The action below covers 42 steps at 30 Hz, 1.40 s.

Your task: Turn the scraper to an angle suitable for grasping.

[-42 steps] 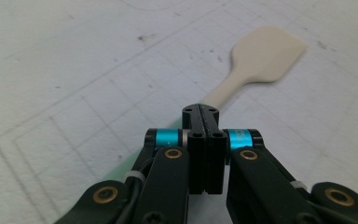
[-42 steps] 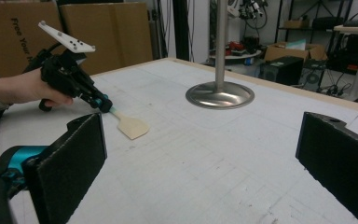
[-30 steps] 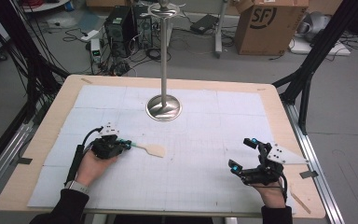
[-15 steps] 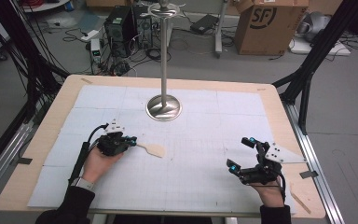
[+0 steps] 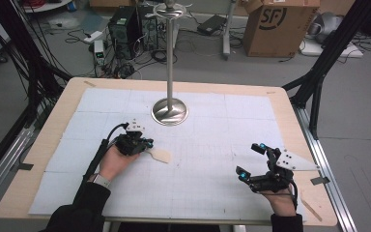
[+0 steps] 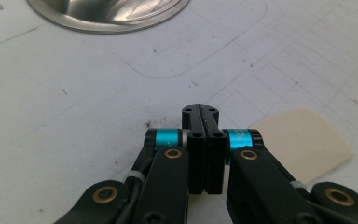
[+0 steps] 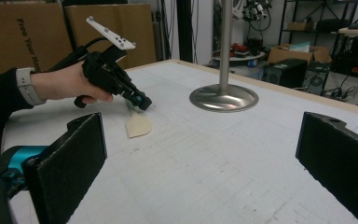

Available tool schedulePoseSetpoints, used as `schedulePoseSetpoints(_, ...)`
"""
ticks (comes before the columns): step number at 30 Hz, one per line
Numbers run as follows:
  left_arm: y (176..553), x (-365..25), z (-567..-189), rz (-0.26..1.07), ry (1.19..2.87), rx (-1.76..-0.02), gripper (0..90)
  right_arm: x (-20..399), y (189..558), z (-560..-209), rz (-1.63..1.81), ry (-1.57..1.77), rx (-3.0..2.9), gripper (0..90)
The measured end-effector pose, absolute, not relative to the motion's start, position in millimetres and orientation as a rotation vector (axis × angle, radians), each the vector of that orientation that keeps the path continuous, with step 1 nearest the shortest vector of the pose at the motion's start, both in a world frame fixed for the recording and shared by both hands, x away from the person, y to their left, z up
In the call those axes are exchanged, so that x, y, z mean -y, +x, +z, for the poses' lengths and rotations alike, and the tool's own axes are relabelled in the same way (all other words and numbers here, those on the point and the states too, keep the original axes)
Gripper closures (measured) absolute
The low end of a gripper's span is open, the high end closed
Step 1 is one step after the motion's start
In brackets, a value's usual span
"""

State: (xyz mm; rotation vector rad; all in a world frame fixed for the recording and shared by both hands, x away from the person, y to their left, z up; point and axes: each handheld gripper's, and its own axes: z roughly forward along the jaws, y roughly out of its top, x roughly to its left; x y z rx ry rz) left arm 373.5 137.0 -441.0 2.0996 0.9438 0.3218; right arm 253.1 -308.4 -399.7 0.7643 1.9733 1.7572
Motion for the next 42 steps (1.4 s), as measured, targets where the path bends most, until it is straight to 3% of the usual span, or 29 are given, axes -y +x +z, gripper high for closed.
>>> schedulePoseSetpoints(13,363,-127,-442,0.273,2.152,-0.878,89.9,308,253,-400,1.749,0.764,-1.982,0.2)
schedulePoseSetpoints(23,338,-137,-443,0.185,2.144,-0.839,90.0,311,250,-400,1.749,0.774,-1.976,0.2)
schedulePoseSetpoints(28,320,-140,-438,0.188,2.223,-0.792,90.0,313,249,-400,1.744,0.775,-1.971,0.2)
schedulePoseSetpoints(37,285,-170,-446,0.120,2.127,-0.779,90.0,312,248,-400,1.743,0.774,-1.971,0.3)
schedulePoseSetpoints(42,273,-178,-445,0.160,2.085,-0.775,90.0,309,250,-401,1.739,0.772,-1.986,0.2)
